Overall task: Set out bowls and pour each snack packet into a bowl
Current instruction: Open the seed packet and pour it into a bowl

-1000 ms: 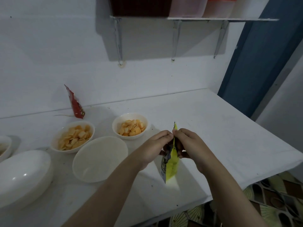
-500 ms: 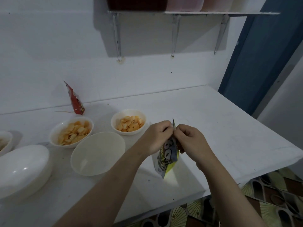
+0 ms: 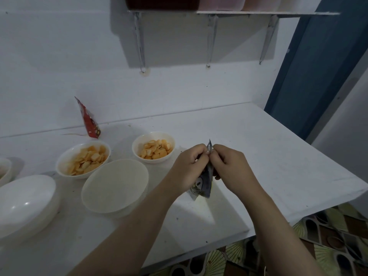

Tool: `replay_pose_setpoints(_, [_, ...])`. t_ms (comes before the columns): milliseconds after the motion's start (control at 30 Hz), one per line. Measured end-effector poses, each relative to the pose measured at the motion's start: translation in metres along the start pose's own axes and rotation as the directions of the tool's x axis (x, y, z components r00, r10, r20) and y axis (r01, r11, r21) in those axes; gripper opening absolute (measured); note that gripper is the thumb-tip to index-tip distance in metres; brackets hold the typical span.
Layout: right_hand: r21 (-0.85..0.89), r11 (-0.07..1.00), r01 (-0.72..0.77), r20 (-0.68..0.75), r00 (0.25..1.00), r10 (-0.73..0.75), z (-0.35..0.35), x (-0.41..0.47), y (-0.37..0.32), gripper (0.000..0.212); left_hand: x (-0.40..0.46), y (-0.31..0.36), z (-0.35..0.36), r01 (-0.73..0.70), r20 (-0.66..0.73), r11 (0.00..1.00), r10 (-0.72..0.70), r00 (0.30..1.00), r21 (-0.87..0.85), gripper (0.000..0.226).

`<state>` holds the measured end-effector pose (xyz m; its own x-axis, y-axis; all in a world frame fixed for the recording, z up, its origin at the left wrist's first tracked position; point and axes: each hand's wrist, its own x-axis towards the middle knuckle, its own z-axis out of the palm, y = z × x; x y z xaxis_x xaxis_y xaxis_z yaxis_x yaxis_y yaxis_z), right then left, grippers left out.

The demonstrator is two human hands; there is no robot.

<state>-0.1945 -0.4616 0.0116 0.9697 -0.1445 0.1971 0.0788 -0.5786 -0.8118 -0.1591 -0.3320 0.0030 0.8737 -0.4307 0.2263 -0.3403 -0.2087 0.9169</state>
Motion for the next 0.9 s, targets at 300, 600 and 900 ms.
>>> replay_pose_setpoints(300, [0.022, 0.999, -0.026, -0.011, 1.0, 0.027, -0.003, 0.006, 0.004, 0.03, 0.0, -0.008, 0.002, -0.019, -0.018, 1.0, 0.018, 1.0, -0.021, 0.023])
replay_pose_setpoints(600, [-0.109, 0.994, -0.007, -0.128, 0.992, -0.007, 0.005, 0.004, 0.011, 0.03, 0.005, -0.006, -0.006, -0.055, -0.149, 0.962, 0.097, 0.984, 0.267, 0.025])
replay_pose_setpoints(900, [-0.153, 0.987, 0.039, -0.125, 0.99, -0.058, 0.005, 0.005, 0.005, 0.002, 0.006, -0.008, -0.011, -0.054, -0.174, 0.765, 0.213, 0.961, 0.642, 0.028])
